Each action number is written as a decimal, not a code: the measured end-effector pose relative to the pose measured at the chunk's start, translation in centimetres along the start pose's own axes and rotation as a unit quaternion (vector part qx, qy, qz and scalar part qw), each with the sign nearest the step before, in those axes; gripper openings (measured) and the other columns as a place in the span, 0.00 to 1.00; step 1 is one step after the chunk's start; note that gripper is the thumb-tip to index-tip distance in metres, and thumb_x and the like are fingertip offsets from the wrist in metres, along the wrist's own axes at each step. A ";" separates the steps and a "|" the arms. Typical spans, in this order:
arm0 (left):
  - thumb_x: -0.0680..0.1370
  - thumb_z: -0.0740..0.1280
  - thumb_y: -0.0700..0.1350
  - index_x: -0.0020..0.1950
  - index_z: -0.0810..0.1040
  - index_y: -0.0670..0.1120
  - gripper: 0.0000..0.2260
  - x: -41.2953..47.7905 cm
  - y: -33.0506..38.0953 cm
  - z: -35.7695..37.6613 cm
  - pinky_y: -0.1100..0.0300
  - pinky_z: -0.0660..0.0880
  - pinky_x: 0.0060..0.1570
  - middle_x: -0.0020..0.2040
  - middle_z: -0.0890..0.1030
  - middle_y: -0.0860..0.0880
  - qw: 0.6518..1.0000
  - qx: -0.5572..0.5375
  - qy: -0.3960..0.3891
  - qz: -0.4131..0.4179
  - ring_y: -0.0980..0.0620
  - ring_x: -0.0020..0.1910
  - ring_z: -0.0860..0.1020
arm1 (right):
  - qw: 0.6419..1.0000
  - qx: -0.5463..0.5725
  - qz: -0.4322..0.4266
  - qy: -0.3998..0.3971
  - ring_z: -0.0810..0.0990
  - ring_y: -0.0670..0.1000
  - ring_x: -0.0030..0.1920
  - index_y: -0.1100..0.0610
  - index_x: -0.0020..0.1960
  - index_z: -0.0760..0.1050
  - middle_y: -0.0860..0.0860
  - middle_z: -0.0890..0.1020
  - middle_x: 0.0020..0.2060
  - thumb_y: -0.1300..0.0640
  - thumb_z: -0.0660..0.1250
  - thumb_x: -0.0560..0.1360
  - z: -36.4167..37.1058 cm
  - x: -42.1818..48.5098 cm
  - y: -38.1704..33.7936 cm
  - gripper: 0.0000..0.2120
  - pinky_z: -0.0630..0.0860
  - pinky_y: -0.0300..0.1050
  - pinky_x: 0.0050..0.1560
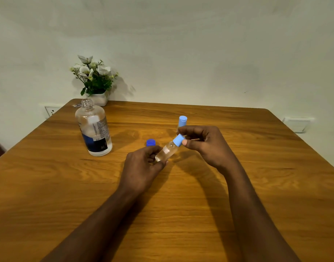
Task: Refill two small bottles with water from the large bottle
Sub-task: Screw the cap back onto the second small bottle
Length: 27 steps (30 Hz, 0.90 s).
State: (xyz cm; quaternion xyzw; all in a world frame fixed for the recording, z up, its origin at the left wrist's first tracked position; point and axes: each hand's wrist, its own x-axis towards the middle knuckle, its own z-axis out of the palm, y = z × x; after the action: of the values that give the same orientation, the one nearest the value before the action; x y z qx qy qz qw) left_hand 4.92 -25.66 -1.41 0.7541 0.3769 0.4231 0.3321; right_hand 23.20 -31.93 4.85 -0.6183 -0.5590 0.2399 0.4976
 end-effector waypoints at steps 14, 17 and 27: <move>0.67 0.77 0.43 0.54 0.82 0.50 0.16 -0.2 0.4 -0.1 0.57 0.80 0.47 0.42 0.82 0.62 1.000 0.012 -0.001 0.013 0.63 0.42 0.81 | 1.000 -0.006 -0.008 0.003 0.81 0.38 0.51 0.54 0.59 0.81 0.43 0.83 0.49 0.62 0.72 0.73 0.5 0.2 0.3 0.15 0.76 0.31 0.50; 0.67 0.77 0.43 0.52 0.82 0.51 0.14 -0.1 0.4 -0.1 0.54 0.80 0.47 0.42 0.82 0.60 1.000 0.010 -0.007 0.011 0.62 0.42 0.81 | 1.000 0.003 -0.011 0.000 0.80 0.33 0.49 0.55 0.56 0.82 0.39 0.82 0.46 0.62 0.71 0.73 0.6 0.2 0.3 0.12 0.75 0.26 0.47; 0.69 0.75 0.44 0.50 0.82 0.48 0.11 -0.3 0.8 -0.4 0.51 0.79 0.44 0.39 0.83 0.54 0.998 0.038 -0.025 0.032 0.58 0.39 0.81 | 0.999 -0.023 -0.025 0.035 0.82 0.39 0.48 0.53 0.53 0.82 0.41 0.83 0.45 0.58 0.72 0.73 1.8 0.2 0.1 0.09 0.79 0.38 0.51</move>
State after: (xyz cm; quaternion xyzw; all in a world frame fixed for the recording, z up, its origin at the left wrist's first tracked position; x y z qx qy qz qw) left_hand 4.70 -26.25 -0.73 0.7882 0.3602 0.3995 0.2988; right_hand 21.71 -31.10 4.11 -0.6238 -0.5617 0.1922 0.5084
